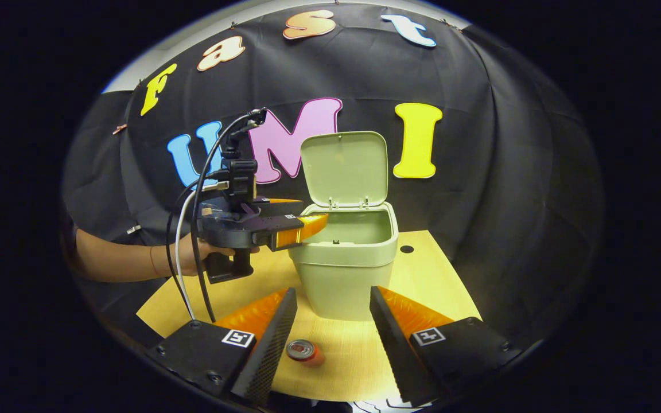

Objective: Press the lid of the desktop garbage bin to open it, pick up the crumpled paper on the desktop and throw it into the bin, then pick up the pop can on the desktop and drop it into the bin, and finally close the garbage bin lid.

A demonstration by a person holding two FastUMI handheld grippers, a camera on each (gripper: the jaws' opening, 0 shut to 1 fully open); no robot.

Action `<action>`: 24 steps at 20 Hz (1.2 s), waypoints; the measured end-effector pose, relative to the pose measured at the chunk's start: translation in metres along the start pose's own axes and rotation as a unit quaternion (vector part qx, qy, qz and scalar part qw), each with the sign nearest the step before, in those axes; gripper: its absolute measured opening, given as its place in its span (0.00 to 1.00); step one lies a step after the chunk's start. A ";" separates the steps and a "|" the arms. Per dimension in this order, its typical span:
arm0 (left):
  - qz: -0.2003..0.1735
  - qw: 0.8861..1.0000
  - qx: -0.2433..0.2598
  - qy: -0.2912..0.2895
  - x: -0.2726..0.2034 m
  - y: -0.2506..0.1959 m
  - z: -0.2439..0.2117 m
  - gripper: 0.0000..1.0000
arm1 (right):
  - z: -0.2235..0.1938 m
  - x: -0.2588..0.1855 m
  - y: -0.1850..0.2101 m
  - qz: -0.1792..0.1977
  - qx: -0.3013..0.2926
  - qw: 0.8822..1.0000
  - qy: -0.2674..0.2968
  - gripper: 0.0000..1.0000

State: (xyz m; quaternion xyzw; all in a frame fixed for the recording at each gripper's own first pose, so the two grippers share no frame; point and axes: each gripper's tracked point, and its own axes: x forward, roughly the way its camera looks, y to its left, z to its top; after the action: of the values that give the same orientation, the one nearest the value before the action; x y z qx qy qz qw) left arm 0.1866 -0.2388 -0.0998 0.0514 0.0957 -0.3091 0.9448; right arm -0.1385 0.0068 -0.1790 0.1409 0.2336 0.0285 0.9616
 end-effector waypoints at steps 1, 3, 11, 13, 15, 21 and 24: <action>0.005 1.000 0.000 -0.003 -0.004 0.003 0.002 0.97 | -0.001 0.000 0.001 0.003 0.000 1.000 0.001 0.84; 0.017 1.000 0.001 -0.006 -0.013 0.010 0.004 0.97 | -0.004 0.003 0.004 0.009 -0.001 1.000 0.006 0.86; 0.059 0.998 -0.003 -0.035 -0.073 0.034 0.021 1.00 | -0.014 0.011 0.021 0.035 -0.015 0.999 0.021 0.89; 0.068 0.997 -0.001 -0.041 -0.088 0.037 0.024 0.97 | -0.020 0.012 0.026 0.044 -0.022 0.998 0.030 0.90; 0.078 0.996 0.001 -0.044 -0.104 0.040 0.026 0.97 | -0.028 0.014 0.032 0.055 -0.029 0.997 0.040 0.91; 0.103 0.994 -0.022 -0.040 -0.145 0.041 0.016 0.97 | -0.055 0.019 0.048 0.087 -0.051 0.992 0.076 0.92; 0.128 0.991 -0.037 -0.031 -0.161 0.047 0.002 0.97 | -0.068 0.022 0.054 0.100 -0.068 0.988 0.095 0.92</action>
State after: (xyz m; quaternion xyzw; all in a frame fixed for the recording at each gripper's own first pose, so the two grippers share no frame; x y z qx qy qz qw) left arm 0.0872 -0.1091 -0.0616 0.0190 0.0705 -0.1837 0.9803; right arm -0.1498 0.0790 -0.2315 0.0946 0.3058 0.1539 0.9348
